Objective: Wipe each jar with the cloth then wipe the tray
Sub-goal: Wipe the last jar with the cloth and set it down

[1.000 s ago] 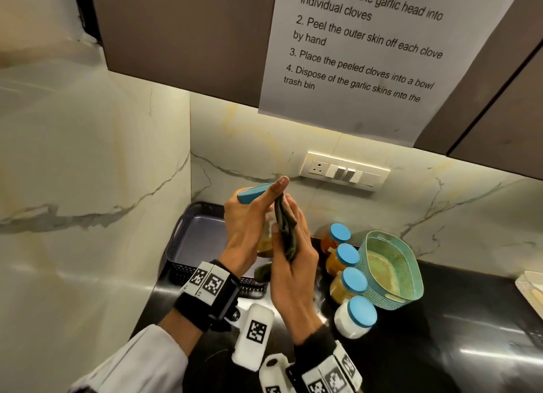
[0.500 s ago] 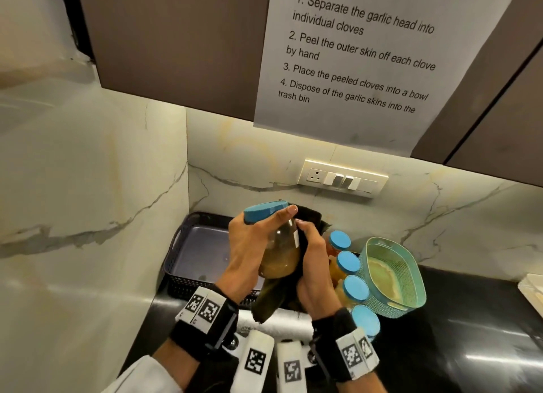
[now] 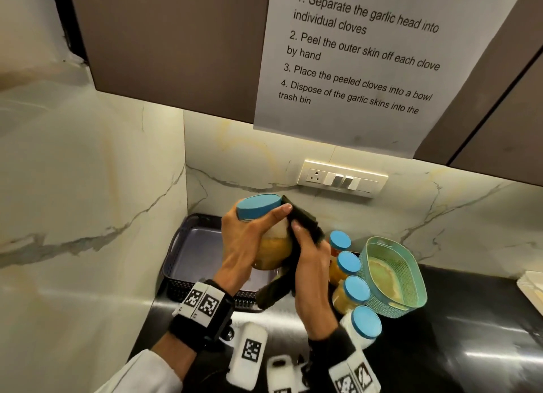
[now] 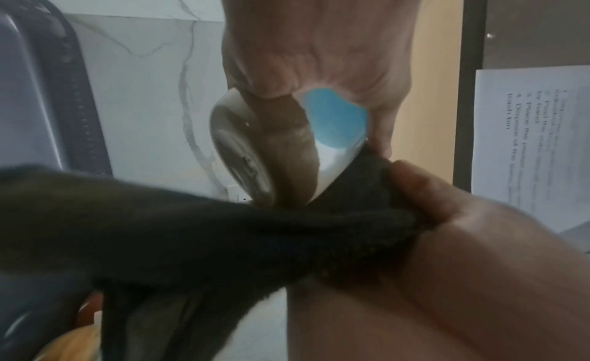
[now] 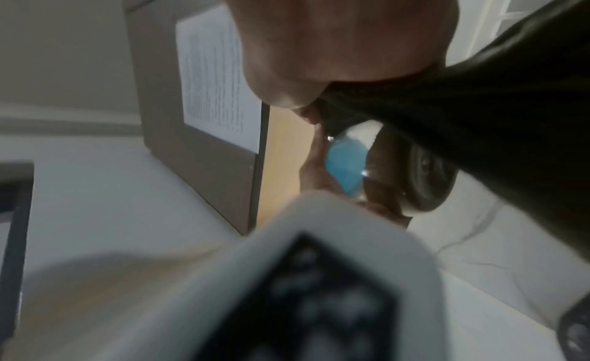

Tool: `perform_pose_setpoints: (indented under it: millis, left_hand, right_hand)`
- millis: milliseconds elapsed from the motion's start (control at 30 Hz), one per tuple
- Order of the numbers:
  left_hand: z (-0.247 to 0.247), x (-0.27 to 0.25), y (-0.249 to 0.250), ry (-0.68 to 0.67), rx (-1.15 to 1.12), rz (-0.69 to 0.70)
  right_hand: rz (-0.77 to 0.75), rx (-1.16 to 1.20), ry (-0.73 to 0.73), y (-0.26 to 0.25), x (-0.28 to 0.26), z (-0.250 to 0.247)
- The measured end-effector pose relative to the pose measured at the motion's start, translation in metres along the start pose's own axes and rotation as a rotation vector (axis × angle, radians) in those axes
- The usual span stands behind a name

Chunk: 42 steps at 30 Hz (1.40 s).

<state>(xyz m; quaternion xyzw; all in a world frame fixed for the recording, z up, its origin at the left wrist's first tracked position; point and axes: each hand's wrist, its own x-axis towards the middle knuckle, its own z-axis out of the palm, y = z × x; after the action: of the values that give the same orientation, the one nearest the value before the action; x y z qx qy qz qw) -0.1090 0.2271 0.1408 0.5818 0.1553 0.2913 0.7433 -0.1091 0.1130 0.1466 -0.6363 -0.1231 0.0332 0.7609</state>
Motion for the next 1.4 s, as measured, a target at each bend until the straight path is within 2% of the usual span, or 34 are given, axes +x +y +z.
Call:
perform_pose_setpoints:
  millis: [67, 167, 233, 400, 567, 767, 800, 900, 967, 1100, 1267, 1400]
  left_hand:
    - [-0.006, 0.002, -0.002, 0.026, -0.01, -0.024]
    - [-0.003, -0.003, -0.007, 0.004, 0.062, 0.029]
    - [0.001, -0.002, -0.006, -0.019, 0.097, 0.058]
    - [-0.006, 0.014, 0.002, 0.03, 0.034, 0.015]
    - [-0.001, 0.009, -0.002, 0.016, 0.147, 0.092]
    - [-0.006, 0.017, 0.009, 0.095, 0.024, 0.052]
    - [-0.006, 0.015, 0.009, 0.099, 0.031, 0.06]
    - [0.001, 0.004, 0.007, 0.059, 0.083, 0.083]
    - [0.005, 0.004, 0.009, 0.057, 0.064, 0.068]
    - [-0.002, 0.015, 0.017, 0.079, -0.024, -0.002]
    - [0.007, 0.0, 0.015, 0.046, -0.007, 0.018]
    - [0.008, 0.005, 0.015, 0.083, -0.041, -0.034]
  right_hand:
    - [-0.024, -0.003, -0.028, 0.0, -0.002, 0.003]
    - [0.084, -0.009, -0.022, -0.003, 0.02, 0.006]
    - [0.106, -0.004, -0.035, -0.001, 0.025, 0.007]
    - [-0.083, 0.002, 0.01, 0.004, -0.004, 0.01]
    - [0.033, 0.003, -0.012, 0.0, 0.023, 0.01]
    - [-0.216, -0.107, -0.076, 0.01, -0.013, 0.015]
    - [-0.203, -0.111, -0.076, 0.011, -0.01, 0.013]
    - [-0.04, -0.056, -0.088, -0.004, 0.016, 0.007]
    - [-0.076, -0.053, -0.077, -0.008, 0.015, 0.007]
    - [-0.197, -0.095, -0.086, 0.005, -0.022, 0.017]
    - [-0.099, -0.088, -0.062, -0.012, 0.015, 0.005]
    - [-0.177, -0.135, -0.066, -0.009, -0.009, 0.011]
